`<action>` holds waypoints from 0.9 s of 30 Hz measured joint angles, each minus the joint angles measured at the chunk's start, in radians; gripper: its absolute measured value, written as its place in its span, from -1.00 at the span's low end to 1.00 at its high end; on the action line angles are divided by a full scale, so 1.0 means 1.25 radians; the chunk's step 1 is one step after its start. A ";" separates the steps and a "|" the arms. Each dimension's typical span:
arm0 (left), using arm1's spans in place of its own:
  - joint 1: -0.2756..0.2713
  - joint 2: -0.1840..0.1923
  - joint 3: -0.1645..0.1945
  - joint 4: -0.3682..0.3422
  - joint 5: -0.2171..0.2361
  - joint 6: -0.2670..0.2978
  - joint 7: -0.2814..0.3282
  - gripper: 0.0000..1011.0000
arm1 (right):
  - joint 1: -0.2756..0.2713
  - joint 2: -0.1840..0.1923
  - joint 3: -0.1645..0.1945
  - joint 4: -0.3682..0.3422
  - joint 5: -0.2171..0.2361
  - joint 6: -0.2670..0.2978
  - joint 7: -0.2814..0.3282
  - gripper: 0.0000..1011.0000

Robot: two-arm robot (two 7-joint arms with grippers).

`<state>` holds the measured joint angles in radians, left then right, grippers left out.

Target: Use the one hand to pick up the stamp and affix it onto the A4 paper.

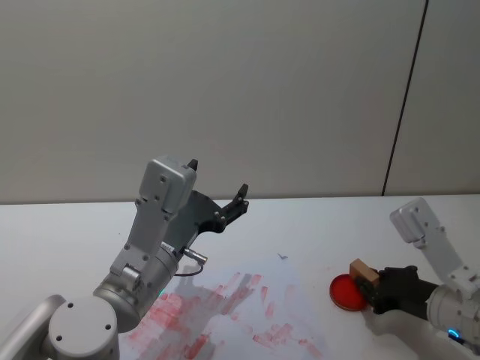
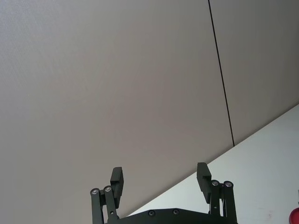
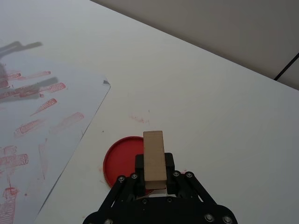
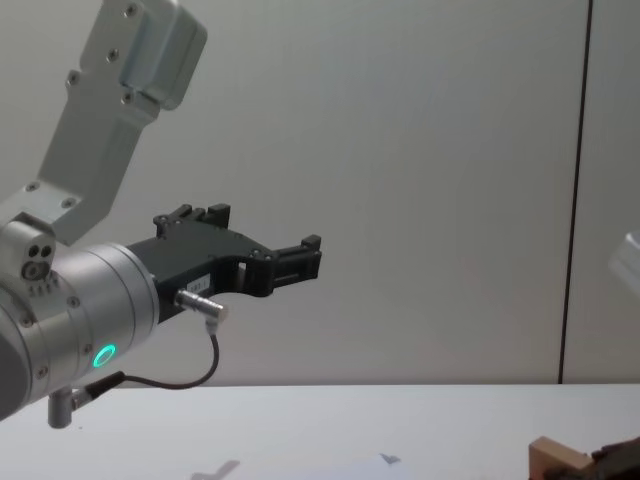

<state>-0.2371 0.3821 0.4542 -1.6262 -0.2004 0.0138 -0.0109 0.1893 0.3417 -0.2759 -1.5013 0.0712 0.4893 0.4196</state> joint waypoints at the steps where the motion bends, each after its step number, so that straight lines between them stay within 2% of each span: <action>1: 0.000 0.000 0.000 0.000 0.000 0.000 0.000 0.98 | 0.001 -0.001 -0.002 0.003 -0.002 -0.001 0.000 -0.56; 21: 0.000 0.000 0.000 0.000 0.000 0.000 0.000 0.98 | 0.008 -0.010 -0.012 0.010 -0.012 -0.009 -0.002 -0.53; 27: 0.000 0.000 0.000 0.000 0.000 0.000 0.000 0.98 | 0.007 -0.011 -0.013 0.009 -0.013 -0.010 -0.003 -0.11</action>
<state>-0.2371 0.3821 0.4542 -1.6262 -0.2004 0.0139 -0.0109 0.1984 0.3282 -0.2926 -1.4905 0.0554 0.4773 0.4159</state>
